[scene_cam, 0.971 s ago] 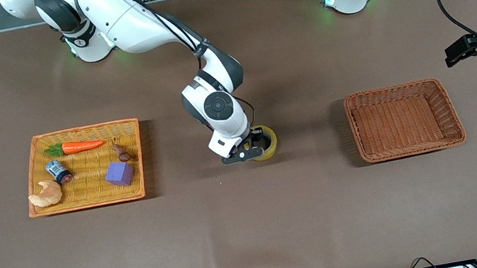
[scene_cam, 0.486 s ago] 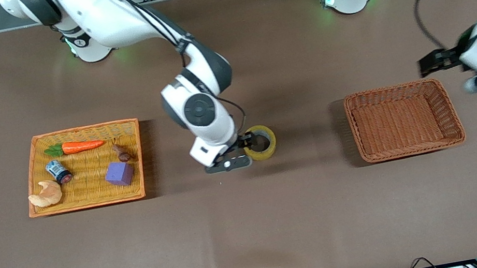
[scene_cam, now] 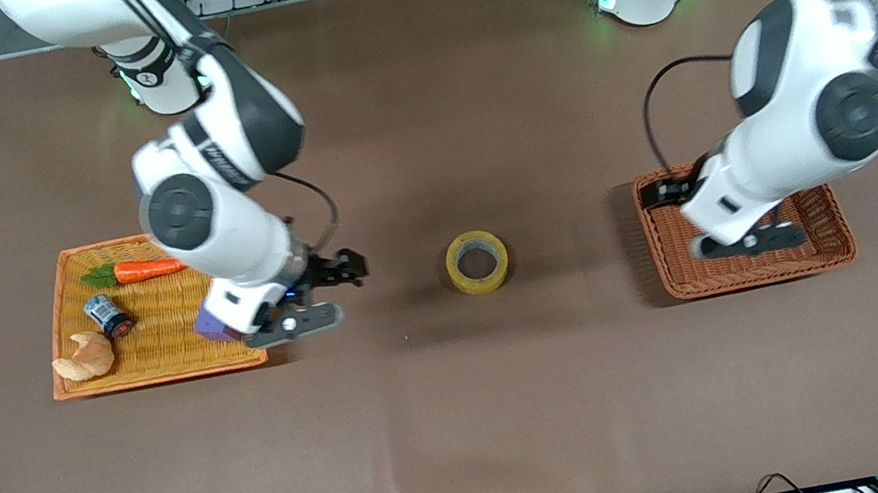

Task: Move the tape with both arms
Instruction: 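Withdraw the right gripper while the left gripper reaches the tape, then grasp the tape roll with the left gripper and lift it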

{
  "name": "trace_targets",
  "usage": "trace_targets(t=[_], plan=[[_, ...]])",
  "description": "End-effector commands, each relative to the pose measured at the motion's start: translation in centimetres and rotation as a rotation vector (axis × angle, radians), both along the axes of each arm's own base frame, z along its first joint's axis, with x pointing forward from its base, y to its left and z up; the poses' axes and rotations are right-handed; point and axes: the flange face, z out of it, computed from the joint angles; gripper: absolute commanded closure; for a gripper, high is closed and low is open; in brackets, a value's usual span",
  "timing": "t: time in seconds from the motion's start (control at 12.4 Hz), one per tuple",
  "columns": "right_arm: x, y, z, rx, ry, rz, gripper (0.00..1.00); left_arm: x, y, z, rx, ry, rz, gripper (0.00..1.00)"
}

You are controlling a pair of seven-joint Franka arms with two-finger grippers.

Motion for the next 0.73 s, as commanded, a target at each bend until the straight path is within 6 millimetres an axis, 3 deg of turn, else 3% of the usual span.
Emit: trace_targets(t=[0.0, 0.24, 0.4, 0.49, 0.65], plan=[[-2.2, -7.1, 3.3, -0.010, 0.044, -0.007, 0.00, -1.4, -6.2, -3.9, 0.017, -0.017, 0.028, 0.00], [-2.3, -14.3, 8.7, -0.067, 0.087, -0.078, 0.00, -1.3, -9.7, -8.5, -0.017, -0.032, 0.060, 0.00], [-1.9, -17.9, 12.8, -0.070, 0.100, -0.117, 0.00, -2.9, -14.3, -10.8, -0.024, -0.051, 0.073, 0.00], [-2.0, -19.1, 13.2, -0.067, 0.108, -0.099, 0.00, -3.3, -15.8, -11.6, -0.031, -0.069, 0.092, 0.00], [-2.5, -23.6, 15.5, -0.058, 0.065, -0.080, 0.00, -3.7, -18.1, -13.9, -0.056, -0.103, 0.076, 0.00]])
